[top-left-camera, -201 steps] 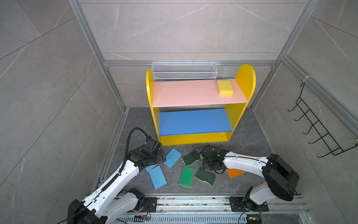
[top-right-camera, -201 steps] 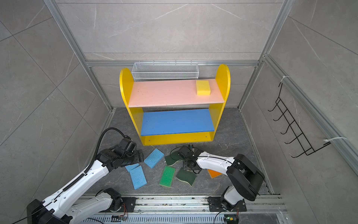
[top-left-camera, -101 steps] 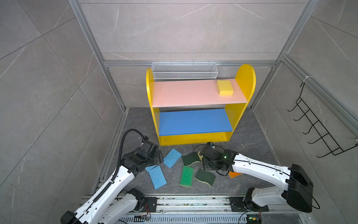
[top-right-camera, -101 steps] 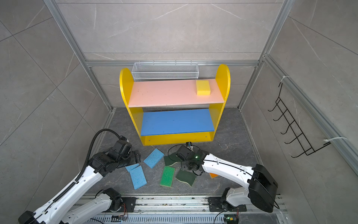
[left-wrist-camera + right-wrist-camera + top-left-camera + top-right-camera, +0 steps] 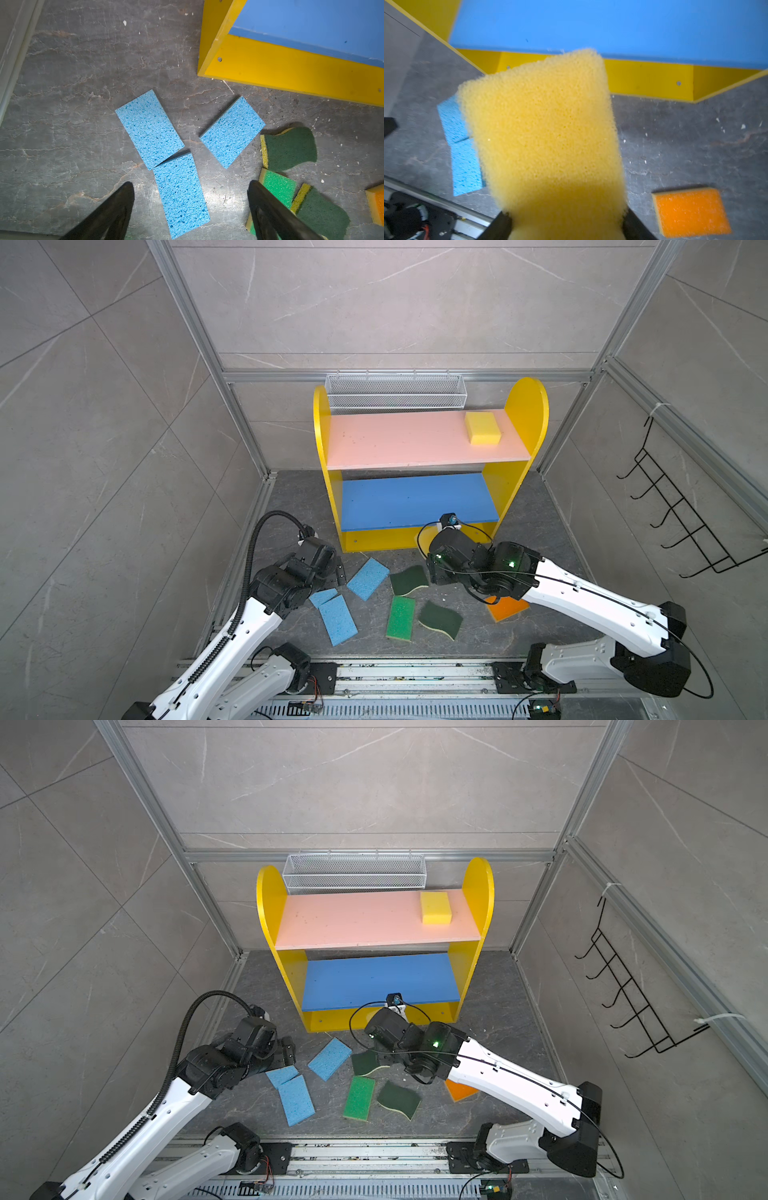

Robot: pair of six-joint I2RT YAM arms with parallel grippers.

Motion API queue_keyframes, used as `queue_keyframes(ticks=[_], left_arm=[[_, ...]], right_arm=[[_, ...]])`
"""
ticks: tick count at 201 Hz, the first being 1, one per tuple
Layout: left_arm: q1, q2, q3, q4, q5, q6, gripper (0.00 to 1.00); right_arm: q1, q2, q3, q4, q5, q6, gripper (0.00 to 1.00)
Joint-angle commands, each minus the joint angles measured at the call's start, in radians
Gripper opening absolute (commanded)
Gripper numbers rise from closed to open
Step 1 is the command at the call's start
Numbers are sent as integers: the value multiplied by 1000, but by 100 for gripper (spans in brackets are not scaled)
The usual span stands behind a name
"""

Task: Arrange cleaning sponges on a shelf
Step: Pick up the cleaning sponge at the center of the table, then place the cleaning sponge at the shelf.

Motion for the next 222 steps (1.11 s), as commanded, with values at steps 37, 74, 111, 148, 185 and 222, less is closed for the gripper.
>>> queue_keyframes(ticks=[37,74,111,148,185,222], left_arm=[[-5,11,39,-49,-57,37,88],[-4,11,40,-44,-65,28,88],[-4,10,29,-27,-67,24,88],[-6,25,40,-16,-69,29,88],[-7,36,51,3,-75,39,88],[-7,64,64,23,-77,55,88]], right_arm=[[8,87,269,-48,42,-155,63],[8,162,476,-65,36,-251,64],[7,211,615,-56,52,-323,65],[7,244,706,-5,114,-403,66],[-21,280,748,91,156,-492,67],[-96,373,909,70,147,-511,68]])
